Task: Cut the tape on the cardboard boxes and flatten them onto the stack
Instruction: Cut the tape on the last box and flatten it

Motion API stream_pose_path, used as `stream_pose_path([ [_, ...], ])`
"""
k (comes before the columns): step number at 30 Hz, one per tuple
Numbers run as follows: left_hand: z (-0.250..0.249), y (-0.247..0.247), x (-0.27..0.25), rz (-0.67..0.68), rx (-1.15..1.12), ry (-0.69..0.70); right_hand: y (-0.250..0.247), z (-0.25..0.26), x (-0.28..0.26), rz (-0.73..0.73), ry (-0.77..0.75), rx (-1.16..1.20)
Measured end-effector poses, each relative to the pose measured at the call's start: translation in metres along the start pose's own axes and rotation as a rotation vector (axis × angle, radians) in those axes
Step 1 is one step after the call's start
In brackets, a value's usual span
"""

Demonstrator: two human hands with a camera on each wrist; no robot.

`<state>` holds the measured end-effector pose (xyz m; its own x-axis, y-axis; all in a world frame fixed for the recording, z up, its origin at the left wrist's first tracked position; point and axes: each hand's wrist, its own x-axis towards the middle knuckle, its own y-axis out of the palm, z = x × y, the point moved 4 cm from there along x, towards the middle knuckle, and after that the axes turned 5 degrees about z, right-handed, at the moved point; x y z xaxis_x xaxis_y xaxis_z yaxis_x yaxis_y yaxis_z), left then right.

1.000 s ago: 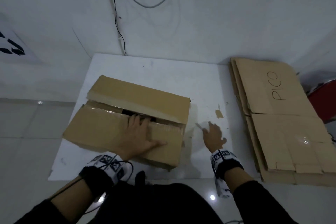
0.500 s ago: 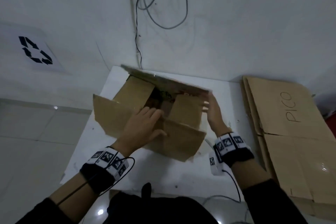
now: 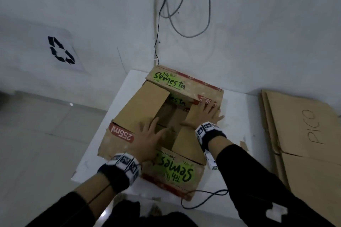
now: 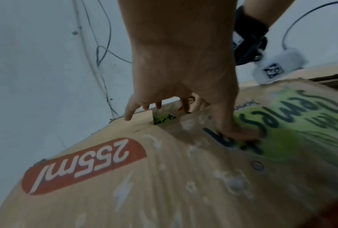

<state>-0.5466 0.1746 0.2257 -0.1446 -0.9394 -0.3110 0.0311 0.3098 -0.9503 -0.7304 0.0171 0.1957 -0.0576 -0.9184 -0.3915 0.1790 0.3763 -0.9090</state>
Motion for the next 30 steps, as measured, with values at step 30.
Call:
stream_pose_path([
  [30,0.196,0.047,0.018,0.09,-0.834,-0.209,0.039,-0.041,-0.183,0.024,-0.299,-0.175],
])
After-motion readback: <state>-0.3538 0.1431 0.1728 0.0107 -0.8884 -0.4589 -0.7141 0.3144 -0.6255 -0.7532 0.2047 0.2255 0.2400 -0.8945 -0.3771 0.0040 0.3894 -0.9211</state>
